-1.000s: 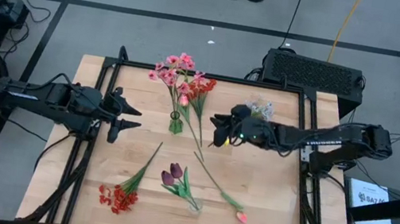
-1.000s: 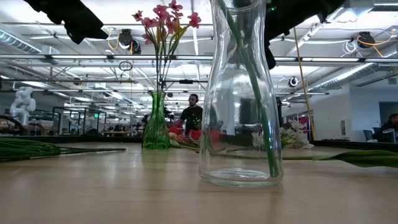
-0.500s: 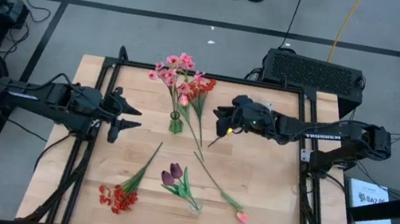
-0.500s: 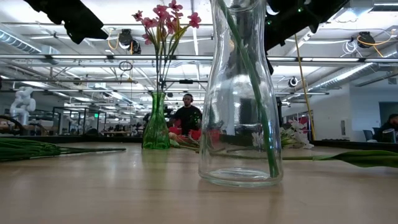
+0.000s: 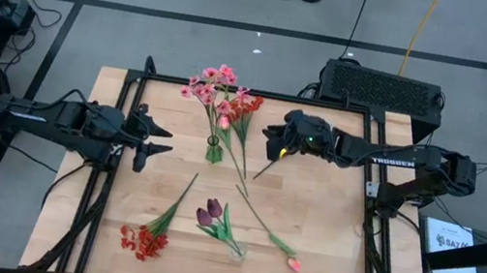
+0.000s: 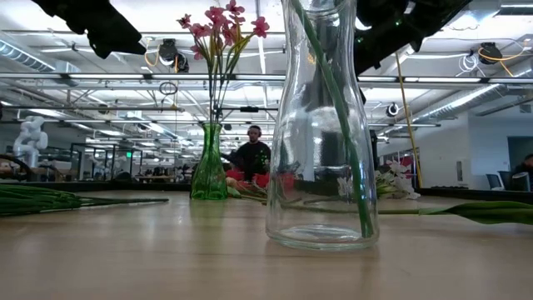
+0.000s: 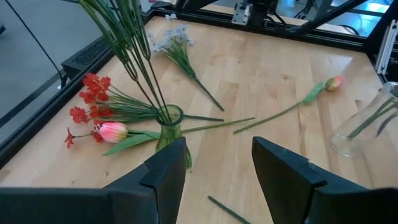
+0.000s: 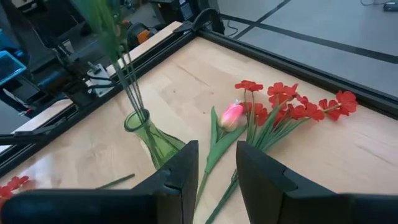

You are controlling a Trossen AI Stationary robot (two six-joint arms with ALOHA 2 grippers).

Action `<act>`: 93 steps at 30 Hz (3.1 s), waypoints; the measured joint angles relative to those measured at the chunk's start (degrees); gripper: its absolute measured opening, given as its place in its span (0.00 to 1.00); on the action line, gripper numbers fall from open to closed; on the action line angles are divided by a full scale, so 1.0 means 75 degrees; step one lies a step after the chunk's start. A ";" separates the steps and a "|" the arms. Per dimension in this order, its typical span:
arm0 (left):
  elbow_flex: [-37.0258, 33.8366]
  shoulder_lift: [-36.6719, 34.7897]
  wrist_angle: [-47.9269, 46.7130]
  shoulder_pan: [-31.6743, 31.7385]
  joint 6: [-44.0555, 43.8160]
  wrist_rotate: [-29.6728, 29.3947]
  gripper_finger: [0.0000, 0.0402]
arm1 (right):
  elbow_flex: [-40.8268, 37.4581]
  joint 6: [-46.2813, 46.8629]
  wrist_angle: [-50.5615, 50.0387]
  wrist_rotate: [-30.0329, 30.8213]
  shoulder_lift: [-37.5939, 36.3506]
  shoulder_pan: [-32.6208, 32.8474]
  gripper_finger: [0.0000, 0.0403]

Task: Sort flowers into vase by color
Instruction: Put the white flowers into the green vase

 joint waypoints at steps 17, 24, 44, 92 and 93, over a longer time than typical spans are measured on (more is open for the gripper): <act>0.0000 0.0000 -0.0006 0.0001 0.0000 -0.0003 0.47 | 0.0000 -0.0186 0.0002 0.0002 -0.0003 -0.0028 0.25; 0.0000 0.0000 -0.0006 0.0001 0.0000 -0.0003 0.47 | 0.0000 -0.0195 0.0002 0.0005 -0.0003 -0.0028 0.25; 0.0002 0.0117 -0.0006 0.0000 -0.0003 -0.0004 0.47 | -0.0003 -0.0174 0.0056 0.0055 -0.0003 -0.0028 0.25; 0.0003 0.1073 0.0729 -0.2084 -0.1193 -0.1352 0.47 | -0.0003 -0.0765 -0.0427 0.0008 -0.0003 -0.0089 0.26; 0.0003 0.1072 0.0724 -0.2160 -0.1157 -0.1355 0.47 | -0.0006 -0.0723 -0.0372 0.0005 -0.0003 -0.0089 0.27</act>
